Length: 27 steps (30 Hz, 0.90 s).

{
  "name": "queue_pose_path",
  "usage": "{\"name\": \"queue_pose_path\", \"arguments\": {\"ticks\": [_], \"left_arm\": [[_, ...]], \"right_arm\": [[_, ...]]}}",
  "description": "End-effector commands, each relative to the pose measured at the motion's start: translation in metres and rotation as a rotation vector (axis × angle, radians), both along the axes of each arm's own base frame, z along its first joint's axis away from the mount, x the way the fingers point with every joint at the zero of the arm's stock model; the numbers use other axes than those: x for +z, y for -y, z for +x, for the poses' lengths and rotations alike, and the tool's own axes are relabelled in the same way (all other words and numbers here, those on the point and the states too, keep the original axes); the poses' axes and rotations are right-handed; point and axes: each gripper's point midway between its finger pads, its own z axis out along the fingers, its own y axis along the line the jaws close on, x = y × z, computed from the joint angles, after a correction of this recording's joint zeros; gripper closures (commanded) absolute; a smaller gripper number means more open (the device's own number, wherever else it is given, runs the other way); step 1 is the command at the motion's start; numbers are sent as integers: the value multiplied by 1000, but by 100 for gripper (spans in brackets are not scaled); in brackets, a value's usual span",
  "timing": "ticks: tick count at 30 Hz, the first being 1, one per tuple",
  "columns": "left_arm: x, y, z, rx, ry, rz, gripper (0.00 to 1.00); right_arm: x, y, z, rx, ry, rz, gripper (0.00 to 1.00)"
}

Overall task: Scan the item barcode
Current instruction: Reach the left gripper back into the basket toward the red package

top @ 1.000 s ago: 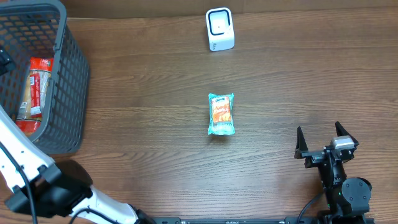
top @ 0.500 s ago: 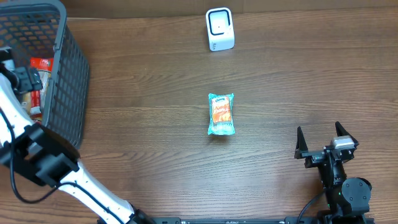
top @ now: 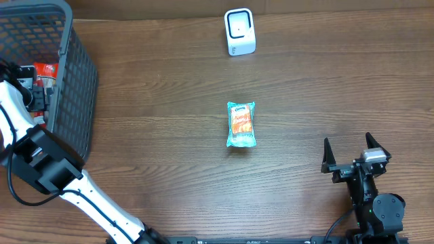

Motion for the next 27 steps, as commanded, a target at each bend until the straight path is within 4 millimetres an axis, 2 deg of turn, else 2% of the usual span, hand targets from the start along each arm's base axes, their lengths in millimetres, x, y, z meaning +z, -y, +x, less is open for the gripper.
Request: {"name": "queue_pose_path", "arguments": {"ticks": [1,8,12,19,27], "left_arm": [[-20,0,1,-79,-29,-10,0],[-33,24,10,-140,25,-146,0],[-36,34,4,-143,10,-190,3],[-37,48,5,-8,52,-303,0],[-33,38,3,52,48,-269,0]], "right_arm": [[-2,1,0,-3,3,-1,0],[-2,1,0,-3,3,-1,0],[-2,1,0,-3,3,-1,0],[-2,1,0,-3,3,-1,0],[-2,1,0,-3,3,-1,0]]}}
